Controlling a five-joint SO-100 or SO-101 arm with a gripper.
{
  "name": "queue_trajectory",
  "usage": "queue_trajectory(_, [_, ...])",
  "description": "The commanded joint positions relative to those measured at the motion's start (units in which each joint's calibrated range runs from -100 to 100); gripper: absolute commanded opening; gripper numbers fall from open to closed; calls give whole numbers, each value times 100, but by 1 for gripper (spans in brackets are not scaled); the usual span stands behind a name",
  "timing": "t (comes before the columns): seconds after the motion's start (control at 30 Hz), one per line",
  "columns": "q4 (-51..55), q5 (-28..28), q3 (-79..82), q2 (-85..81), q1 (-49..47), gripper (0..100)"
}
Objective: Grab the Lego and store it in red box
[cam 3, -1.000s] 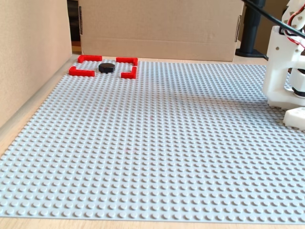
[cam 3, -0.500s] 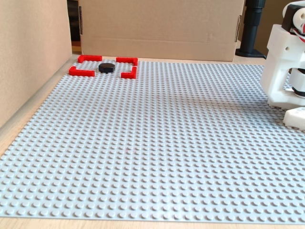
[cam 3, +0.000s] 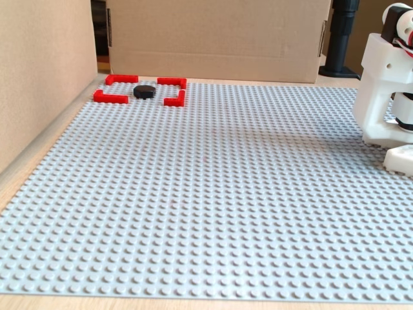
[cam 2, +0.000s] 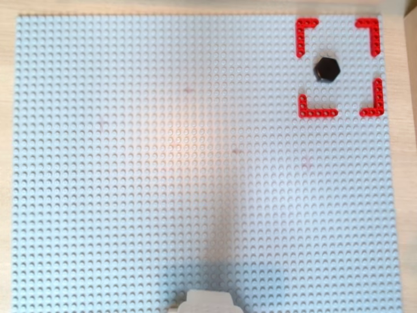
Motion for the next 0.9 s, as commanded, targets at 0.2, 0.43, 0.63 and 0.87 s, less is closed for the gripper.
queue_trajectory(0.2, [16,2,467,-67,28,2])
queue_trajectory(0.43, [7,28,512,-67,28,2])
queue_trajectory(0.63, [7,28,512,-67,20,2])
queue_trajectory(0.87, [7,28,512,-67,20,2])
